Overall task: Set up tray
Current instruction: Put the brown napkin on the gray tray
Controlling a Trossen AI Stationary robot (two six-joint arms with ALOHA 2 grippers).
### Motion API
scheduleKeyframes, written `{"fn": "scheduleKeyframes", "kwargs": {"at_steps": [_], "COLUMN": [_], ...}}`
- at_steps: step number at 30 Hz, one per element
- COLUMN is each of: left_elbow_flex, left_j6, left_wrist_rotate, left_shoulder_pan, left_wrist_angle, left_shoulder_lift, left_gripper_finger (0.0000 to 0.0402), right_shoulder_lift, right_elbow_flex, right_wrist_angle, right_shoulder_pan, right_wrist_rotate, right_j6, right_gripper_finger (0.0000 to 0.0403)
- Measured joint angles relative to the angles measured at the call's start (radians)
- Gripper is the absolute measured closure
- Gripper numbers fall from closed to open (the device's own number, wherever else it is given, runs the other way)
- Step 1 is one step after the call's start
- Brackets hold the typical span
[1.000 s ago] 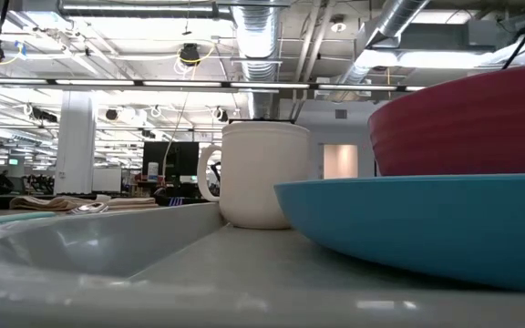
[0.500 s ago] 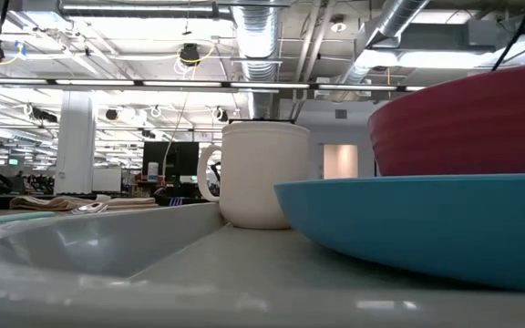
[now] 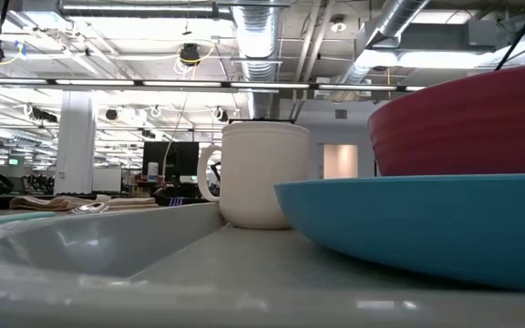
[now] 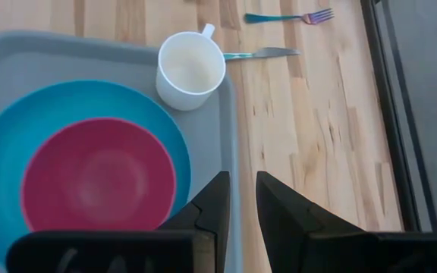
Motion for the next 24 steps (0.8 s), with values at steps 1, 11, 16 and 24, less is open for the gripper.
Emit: {"fn": "scheduleKeyframes", "kwargs": {"at_steps": [1,11,16,24], "left_elbow_flex": [0.000,0.000,0.000,0.000], "left_j6": [0.000,-0.002,0.006,0.006], "left_wrist_rotate": [0.000,0.000,0.000,0.000], "left_shoulder_pan": [0.000,0.000,0.000,0.000], "left_wrist_angle": [0.000,0.000,0.000,0.000], "left_shoulder_lift": [0.000,0.000,0.000,0.000], "left_gripper_finger": [0.0334,0.0334,0.0334,0.0334], "right_shoulder_lift": [0.000,0.000,0.000,0.002], "right_elbow_flex": [0.000,0.000,0.000,-0.060], "right_wrist_angle": [0.002,0.015,0.063,0.248], "right_shoulder_pan": [0.000,0.004,0.004,0.003], "right_wrist_rotate": [0.000,-0.018,-0.067,-0.180], "right_j6": [0.000,0.000,-0.001,-0.133], "right_gripper_finger": [0.0342,0.0342,0.0342,0.0342]}}
